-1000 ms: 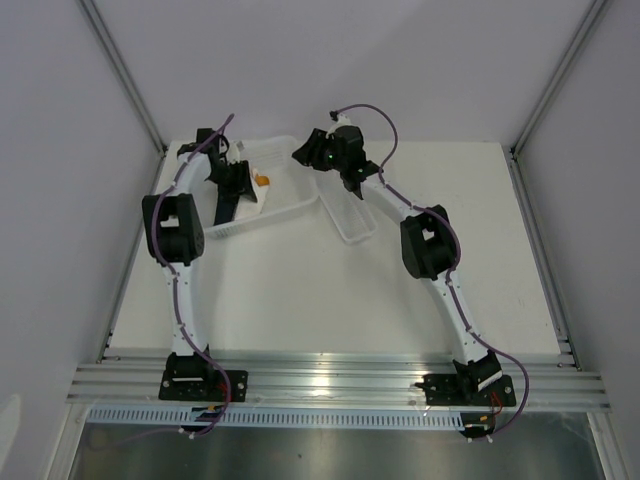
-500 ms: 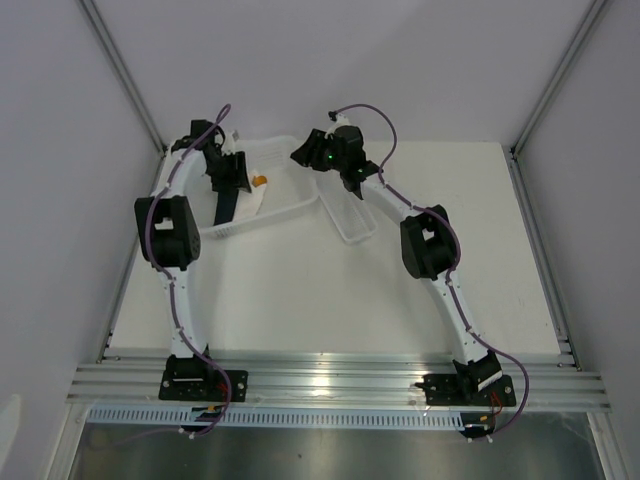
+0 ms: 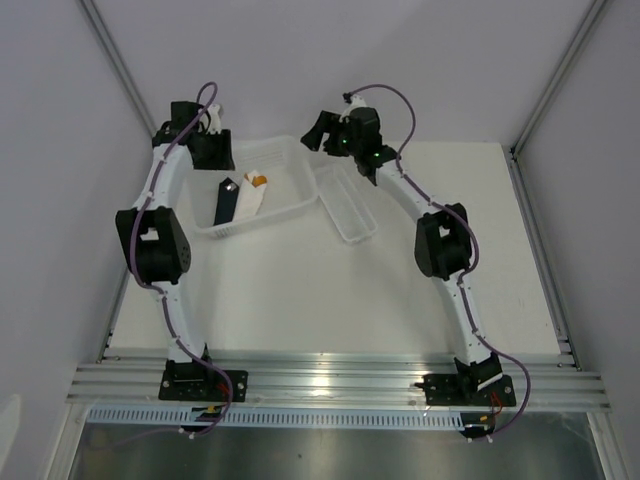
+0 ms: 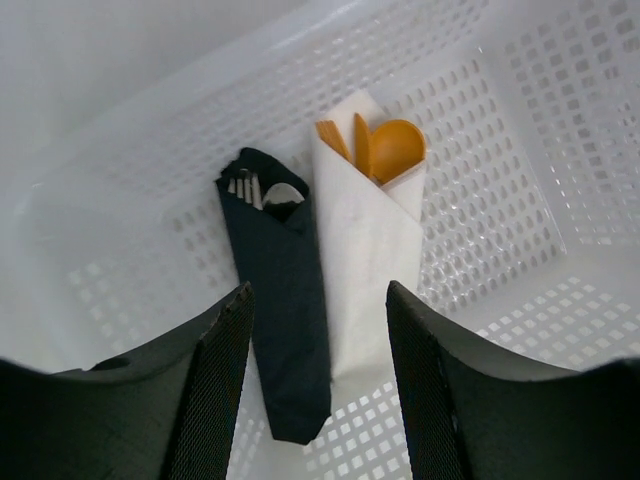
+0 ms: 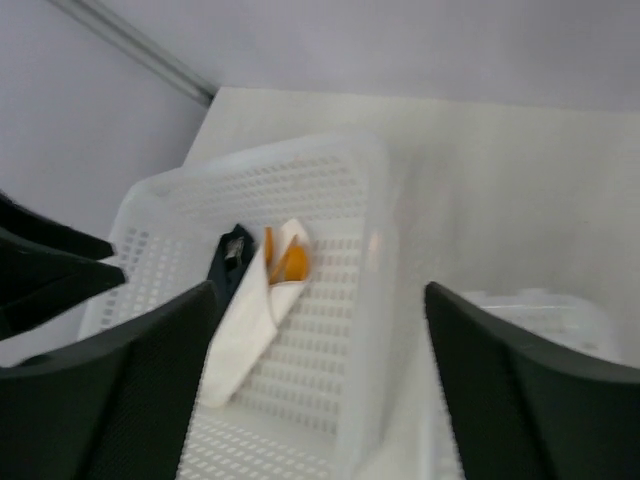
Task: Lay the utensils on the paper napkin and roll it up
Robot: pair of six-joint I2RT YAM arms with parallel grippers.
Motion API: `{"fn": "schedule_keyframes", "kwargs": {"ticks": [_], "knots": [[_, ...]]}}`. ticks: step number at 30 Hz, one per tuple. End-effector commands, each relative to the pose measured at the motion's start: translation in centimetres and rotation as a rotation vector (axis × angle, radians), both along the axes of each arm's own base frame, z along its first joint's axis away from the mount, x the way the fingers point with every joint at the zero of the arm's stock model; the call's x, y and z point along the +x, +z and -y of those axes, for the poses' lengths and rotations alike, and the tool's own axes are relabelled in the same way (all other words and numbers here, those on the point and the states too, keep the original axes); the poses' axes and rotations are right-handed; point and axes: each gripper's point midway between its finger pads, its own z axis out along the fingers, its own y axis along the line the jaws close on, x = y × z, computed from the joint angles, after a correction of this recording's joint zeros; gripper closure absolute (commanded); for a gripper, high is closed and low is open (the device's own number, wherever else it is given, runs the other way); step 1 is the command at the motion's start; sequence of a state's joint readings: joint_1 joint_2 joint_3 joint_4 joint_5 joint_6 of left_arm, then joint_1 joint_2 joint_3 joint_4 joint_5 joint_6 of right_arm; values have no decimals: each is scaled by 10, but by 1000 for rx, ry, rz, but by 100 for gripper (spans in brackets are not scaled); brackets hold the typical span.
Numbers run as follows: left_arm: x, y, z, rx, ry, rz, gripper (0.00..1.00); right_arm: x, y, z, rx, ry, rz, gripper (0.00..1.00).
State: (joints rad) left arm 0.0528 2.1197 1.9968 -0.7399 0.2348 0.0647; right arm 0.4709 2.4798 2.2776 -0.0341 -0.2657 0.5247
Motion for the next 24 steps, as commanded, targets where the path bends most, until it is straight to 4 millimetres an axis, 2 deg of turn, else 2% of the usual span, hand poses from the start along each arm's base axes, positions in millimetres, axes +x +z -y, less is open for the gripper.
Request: {"fn": "schedule_keyframes", "kwargs": {"ticks": [1, 2, 3, 5, 6, 7, 8, 9, 11, 12, 14, 15, 16, 18, 24], "knots": [[-2, 65, -46, 110, 90, 172, 41, 8, 90, 79, -99, -147, 121, 6], [-7, 76, -56, 127, 114, 192, 41, 14, 88, 104, -146, -197, 113, 1], [-12, 79, -74, 145, 161, 187, 41, 12, 78, 124, -227, -223, 89, 1], [-25, 89, -93, 154, 221, 186, 41, 13, 74, 162, -307, -312, 62, 1], [-35, 83, -112, 156, 280, 160, 41, 17, 70, 191, -338, -362, 41, 1], [-42, 85, -119, 155, 304, 154, 41, 13, 59, 208, -374, -388, -11, 1], [-51, 97, -127, 162, 325, 177, 41, 15, 55, 243, -393, -462, -47, 0], [-64, 82, -137, 171, 350, 139, 41, 10, 46, 257, -406, -481, -99, 1], [-73, 88, -149, 204, 374, 157, 40, 7, 40, 286, -383, -565, -166, 1], [-84, 87, -155, 224, 381, 152, 40, 4, 32, 309, -390, -609, -214, 1], [-99, 76, -166, 264, 424, 111, 40, 1, 25, 327, -386, -663, -257, 1], [-105, 79, -169, 268, 437, 114, 40, -1, 19, 336, -397, -684, -280, 1], [-111, 70, -169, 266, 438, 90, 39, -1, 16, 344, -398, -701, -291, 0], [-117, 68, -170, 273, 440, 82, 39, -2, 14, 351, -394, -738, -311, 0], [-129, 61, -169, 273, 432, 62, 39, 7, 20, 347, -318, -762, -284, 1]]}}
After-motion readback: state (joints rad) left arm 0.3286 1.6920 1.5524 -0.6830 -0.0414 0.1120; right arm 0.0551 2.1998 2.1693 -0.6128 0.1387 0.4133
